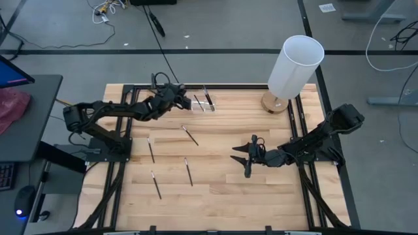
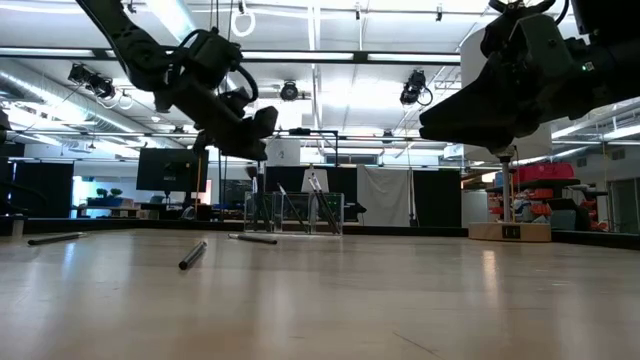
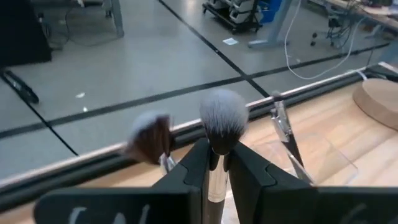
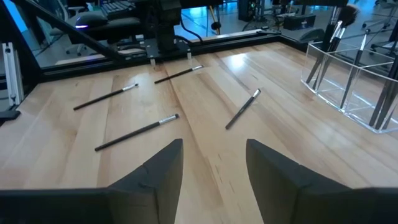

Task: Put items in baskets/containers
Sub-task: Put the black powder brush into the transparent organizer, then put the black eyeshadow brush into the transparent organizer

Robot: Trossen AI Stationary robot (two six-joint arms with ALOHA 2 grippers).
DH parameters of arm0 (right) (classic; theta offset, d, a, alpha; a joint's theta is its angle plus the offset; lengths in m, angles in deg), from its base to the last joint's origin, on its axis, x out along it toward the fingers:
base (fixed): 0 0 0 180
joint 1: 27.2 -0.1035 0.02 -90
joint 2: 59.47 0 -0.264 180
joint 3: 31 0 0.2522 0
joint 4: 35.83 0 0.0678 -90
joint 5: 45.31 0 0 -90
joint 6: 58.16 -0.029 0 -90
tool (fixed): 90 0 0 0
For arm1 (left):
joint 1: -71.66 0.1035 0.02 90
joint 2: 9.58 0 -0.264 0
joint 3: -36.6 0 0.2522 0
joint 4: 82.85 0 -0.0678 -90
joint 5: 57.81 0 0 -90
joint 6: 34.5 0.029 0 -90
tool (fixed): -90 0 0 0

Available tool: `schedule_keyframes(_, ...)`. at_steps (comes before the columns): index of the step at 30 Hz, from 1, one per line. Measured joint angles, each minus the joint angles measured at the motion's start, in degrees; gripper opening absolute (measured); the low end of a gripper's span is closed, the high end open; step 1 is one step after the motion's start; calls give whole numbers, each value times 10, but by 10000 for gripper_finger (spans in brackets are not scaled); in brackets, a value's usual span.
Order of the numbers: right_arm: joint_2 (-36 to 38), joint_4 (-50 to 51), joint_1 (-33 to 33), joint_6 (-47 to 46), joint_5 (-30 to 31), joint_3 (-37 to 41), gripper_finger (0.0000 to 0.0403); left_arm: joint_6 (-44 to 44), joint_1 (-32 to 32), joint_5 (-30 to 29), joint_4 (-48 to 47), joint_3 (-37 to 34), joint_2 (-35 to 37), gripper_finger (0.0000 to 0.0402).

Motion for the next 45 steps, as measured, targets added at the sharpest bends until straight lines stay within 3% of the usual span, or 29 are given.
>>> schedule_keyframes(11, 0, -7, 1, -4, -2, 0, 176, -32, 7, 10, -5, -16, -5, 62)
schedule_keyframes(23, 0, -9, 1, -16, -2, 0, 176, 0, 31, 38, -6, -16, -4, 154)
schedule_keyframes(29, 0, -9, 1, -24, -2, 0, 176, 48, 26, 41, -6, -15, 47, 171)
schedule_keyframes(37, 0, -9, 1, -26, -2, 0, 176, 114, -54, 42, -21, -15, 142, 172)
schedule_keyframes(42, 0, -9, 4, -26, -3, 0, 176, 147, -135, 40, -30, -15, 150, 172)
schedule_keyframes(45, 0, -7, 12, -15, -25, -1, 176, 148, -185, 10, -44, -14, 142, 172)
